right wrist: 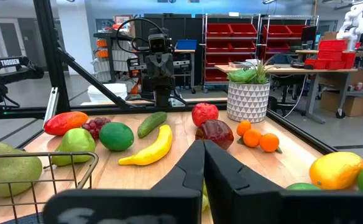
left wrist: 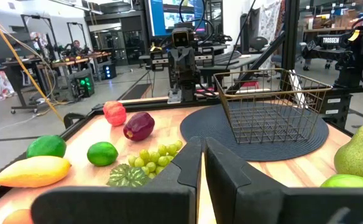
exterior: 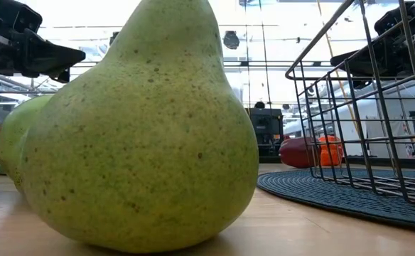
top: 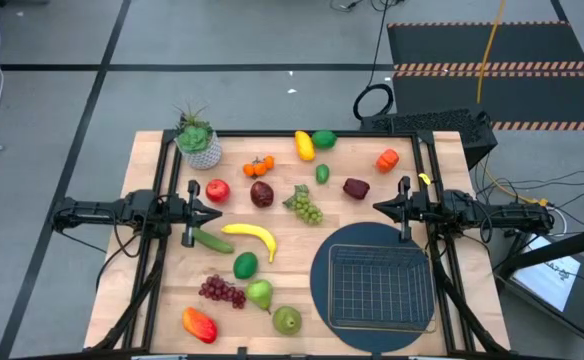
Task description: Build produce basket
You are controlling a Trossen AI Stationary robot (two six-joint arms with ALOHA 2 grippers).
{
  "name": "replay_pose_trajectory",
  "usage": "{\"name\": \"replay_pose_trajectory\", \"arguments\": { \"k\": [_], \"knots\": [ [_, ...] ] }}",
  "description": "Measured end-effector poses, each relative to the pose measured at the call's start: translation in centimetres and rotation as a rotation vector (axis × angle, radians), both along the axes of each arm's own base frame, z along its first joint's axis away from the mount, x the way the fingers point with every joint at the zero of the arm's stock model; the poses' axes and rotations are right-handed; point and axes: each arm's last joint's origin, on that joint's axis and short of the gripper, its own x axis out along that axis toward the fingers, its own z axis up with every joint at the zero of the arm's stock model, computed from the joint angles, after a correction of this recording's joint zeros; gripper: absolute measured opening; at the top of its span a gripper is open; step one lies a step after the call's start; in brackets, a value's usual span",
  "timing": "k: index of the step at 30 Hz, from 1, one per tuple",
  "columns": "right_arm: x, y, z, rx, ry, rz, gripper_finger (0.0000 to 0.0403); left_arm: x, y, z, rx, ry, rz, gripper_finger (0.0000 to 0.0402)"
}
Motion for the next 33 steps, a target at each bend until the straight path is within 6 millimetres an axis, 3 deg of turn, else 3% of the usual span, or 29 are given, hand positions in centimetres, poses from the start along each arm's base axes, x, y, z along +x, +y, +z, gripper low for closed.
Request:
{"name": "replay_pose_trajectory", "arguments": {
  "k": [33],
  "knots": [
    [0.04,0.00,-0.05,-0.004,0.007,-0.001,0.0000,0.00,0.00,0.00,0.000,0.000,0.000,0.0024]
  ]
}}
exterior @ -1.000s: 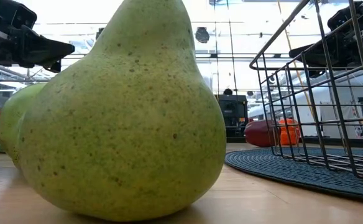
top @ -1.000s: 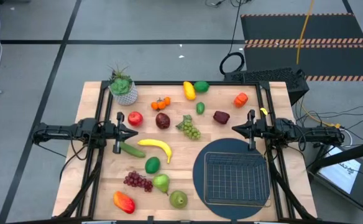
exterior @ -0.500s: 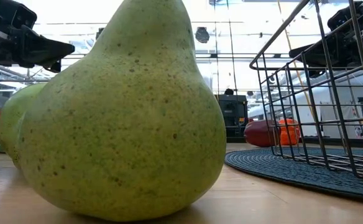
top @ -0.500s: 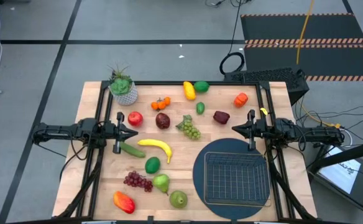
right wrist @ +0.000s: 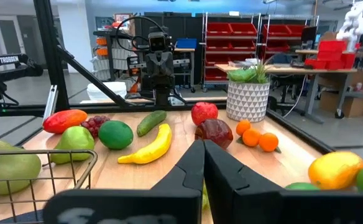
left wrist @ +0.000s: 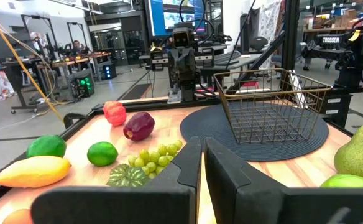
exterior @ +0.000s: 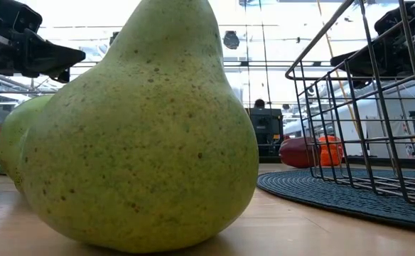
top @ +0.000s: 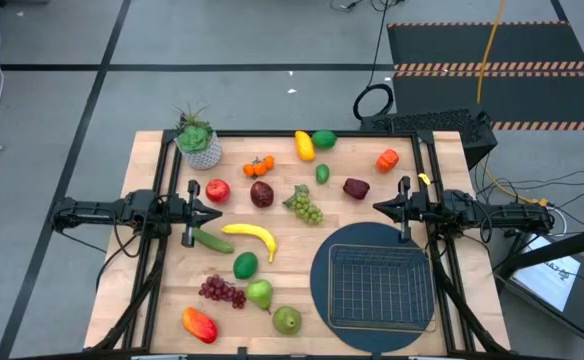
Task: Build produce basket
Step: Put the right apple into the gold wire basket
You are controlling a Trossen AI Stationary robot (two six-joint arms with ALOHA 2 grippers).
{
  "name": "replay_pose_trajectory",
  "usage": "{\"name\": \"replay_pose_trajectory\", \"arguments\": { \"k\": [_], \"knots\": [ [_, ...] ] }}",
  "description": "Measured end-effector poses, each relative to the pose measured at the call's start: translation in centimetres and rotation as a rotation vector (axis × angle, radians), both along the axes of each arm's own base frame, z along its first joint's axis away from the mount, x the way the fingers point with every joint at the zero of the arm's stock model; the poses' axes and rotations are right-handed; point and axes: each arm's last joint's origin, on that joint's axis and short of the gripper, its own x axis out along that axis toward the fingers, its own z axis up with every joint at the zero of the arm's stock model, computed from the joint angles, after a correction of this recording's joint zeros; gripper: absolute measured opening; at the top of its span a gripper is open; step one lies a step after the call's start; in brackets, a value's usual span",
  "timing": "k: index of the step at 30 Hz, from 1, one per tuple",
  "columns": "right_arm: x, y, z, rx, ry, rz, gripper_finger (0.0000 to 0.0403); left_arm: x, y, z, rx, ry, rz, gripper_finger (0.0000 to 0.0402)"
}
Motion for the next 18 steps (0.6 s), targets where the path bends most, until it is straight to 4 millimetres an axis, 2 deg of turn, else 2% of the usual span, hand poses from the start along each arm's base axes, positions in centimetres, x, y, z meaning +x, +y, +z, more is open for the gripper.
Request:
{"name": "replay_pose_trajectory", "arguments": {
  "k": [9,15,18],
  "knots": [
    [0.5,0.0,-0.2,0.025,0.089,-0.004,0.0000,0.0,0.0,0.0,0.000,0.000,0.000,0.0024],
    [1.2,0.0,3.8,0.048,0.102,-0.001,0.0000,0.0,0.0,0.0,0.000,0.000,0.000,0.0024],
    [1.8,0.0,6.6,0.051,0.113,0.000,0.0000,0.0,0.0,0.0,0.000,0.000,0.000,0.0024]
  ]
}}
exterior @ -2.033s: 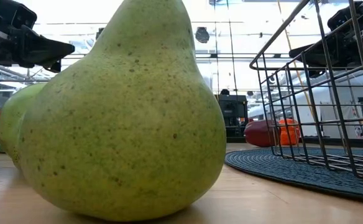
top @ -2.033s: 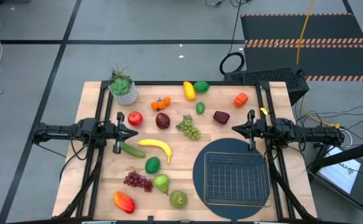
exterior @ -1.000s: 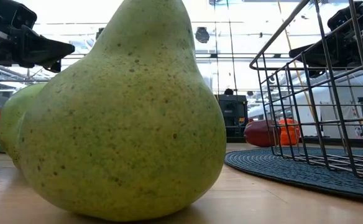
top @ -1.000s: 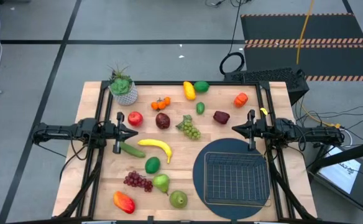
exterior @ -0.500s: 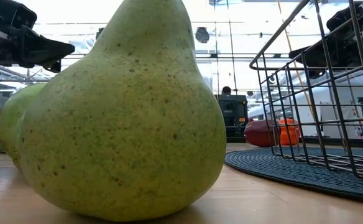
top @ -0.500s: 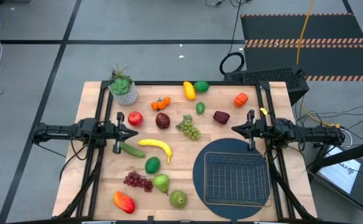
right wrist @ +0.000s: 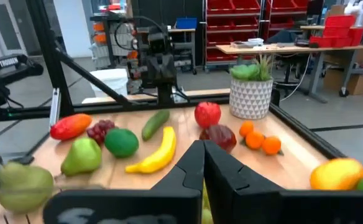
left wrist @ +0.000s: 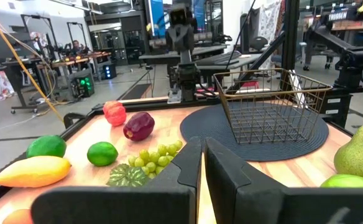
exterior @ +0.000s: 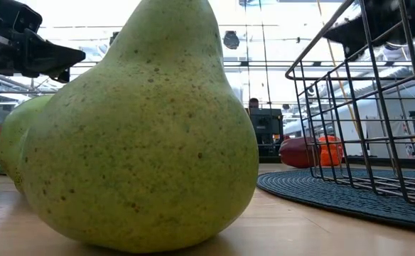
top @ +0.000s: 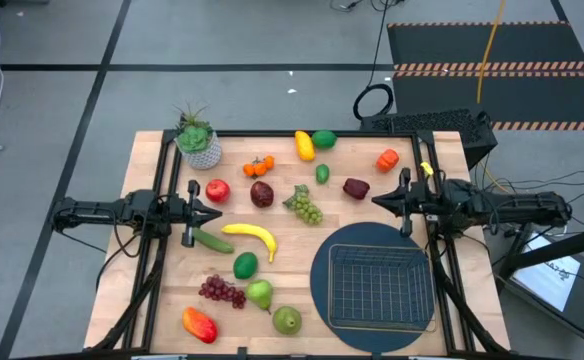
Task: Build produce basket
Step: Put the right apple into the gold wire basket
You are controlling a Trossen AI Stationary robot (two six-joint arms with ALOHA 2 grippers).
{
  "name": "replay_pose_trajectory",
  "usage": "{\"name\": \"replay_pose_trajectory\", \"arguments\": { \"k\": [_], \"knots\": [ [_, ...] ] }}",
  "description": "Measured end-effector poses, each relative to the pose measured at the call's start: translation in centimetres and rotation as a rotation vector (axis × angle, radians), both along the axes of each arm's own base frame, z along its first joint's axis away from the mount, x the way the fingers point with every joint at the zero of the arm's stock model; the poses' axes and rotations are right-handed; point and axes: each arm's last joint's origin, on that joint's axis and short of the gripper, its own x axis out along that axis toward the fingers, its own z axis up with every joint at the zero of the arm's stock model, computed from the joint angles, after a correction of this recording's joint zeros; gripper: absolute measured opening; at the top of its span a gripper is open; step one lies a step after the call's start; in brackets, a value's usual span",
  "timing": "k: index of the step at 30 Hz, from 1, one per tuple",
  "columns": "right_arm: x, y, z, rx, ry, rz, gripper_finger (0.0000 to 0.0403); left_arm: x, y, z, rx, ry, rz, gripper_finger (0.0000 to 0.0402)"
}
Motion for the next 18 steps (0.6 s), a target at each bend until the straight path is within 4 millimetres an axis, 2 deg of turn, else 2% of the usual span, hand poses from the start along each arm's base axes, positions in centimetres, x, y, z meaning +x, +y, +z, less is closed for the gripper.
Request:
{"name": "replay_pose_trajectory", "arguments": {
  "k": [9,14,18],
  "knots": [
    [3.5,0.2,7.5,0.008,0.104,0.043,0.0000,0.0,0.0,0.0,0.000,0.001,0.000,0.0024],
    [5.8,0.4,10.2,0.018,0.124,0.106,0.0000,0.0,0.0,0.0,0.000,0.000,0.000,0.0024],
    [7.7,0.4,11.4,0.013,0.156,0.102,0.0000,0.0,0.0,0.0,0.000,0.000,0.000,0.0024]
  ]
}}
